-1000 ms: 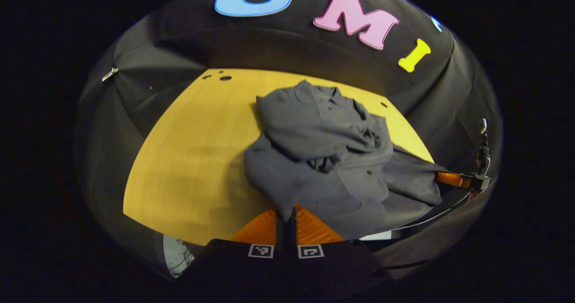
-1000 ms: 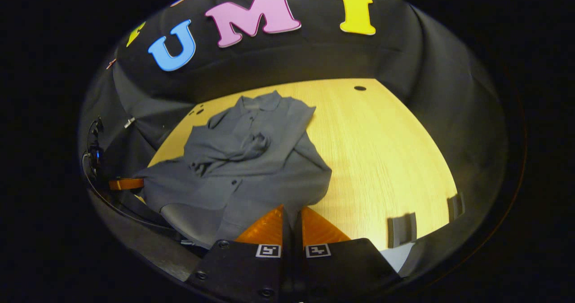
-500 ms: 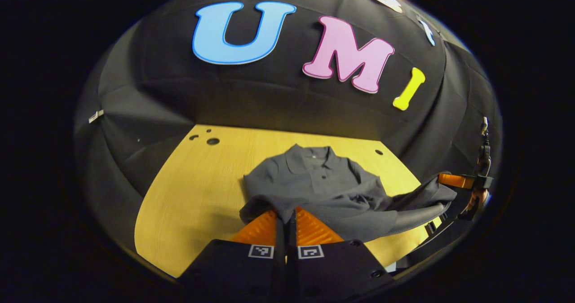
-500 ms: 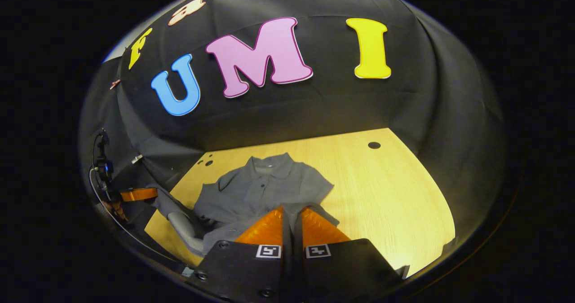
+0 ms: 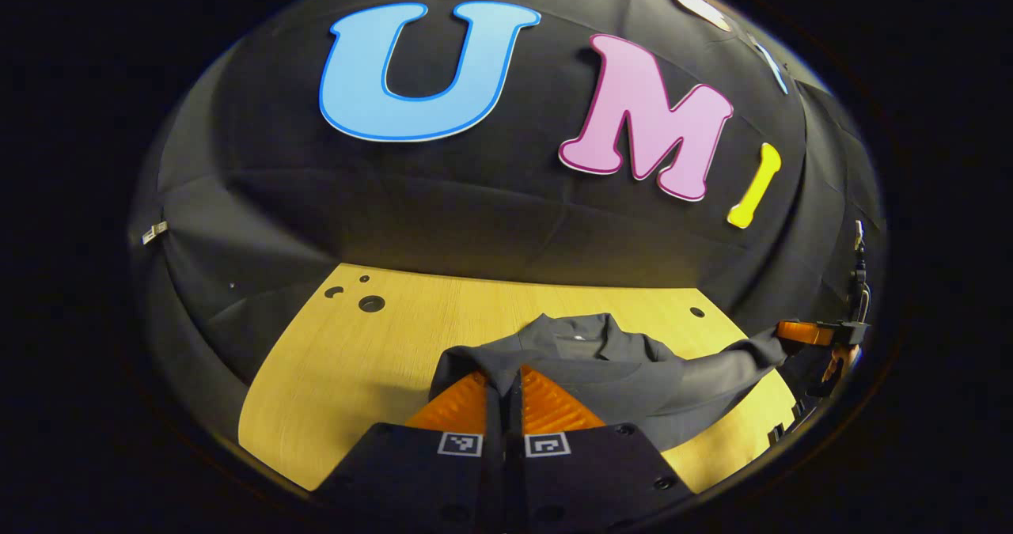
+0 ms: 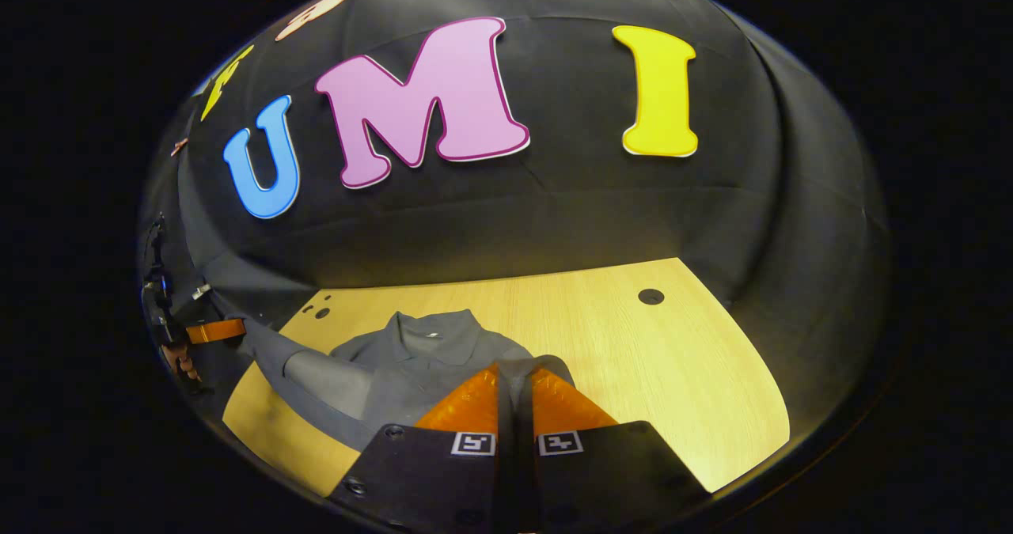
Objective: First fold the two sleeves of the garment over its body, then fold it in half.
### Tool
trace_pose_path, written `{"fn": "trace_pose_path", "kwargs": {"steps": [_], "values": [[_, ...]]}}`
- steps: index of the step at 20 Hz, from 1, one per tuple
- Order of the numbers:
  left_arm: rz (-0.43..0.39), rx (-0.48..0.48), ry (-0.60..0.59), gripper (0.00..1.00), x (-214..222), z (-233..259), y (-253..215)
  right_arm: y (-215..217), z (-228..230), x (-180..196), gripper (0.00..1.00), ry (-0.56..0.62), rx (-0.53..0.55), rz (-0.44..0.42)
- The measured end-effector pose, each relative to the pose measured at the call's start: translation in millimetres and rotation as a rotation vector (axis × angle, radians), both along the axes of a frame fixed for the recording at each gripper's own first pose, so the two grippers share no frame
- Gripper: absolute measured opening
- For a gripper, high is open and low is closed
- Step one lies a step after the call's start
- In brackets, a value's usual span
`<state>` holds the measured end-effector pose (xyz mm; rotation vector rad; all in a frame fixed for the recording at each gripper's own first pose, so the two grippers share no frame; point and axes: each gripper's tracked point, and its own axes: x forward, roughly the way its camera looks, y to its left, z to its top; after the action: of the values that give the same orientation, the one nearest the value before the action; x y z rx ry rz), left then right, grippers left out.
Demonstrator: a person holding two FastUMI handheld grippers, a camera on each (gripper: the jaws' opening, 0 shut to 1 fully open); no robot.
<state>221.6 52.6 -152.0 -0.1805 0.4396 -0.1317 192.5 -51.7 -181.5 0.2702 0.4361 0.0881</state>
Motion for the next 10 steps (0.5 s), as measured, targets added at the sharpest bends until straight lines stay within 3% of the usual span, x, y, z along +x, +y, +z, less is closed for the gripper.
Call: {"fn": "trace_pose_path", "kwargs": {"steps": [10], "values": [[-0.010,0.112,0.116,0.05,96,-92,-2,3,-85,88,0.05,0.111,-0.044,0.000]]}}
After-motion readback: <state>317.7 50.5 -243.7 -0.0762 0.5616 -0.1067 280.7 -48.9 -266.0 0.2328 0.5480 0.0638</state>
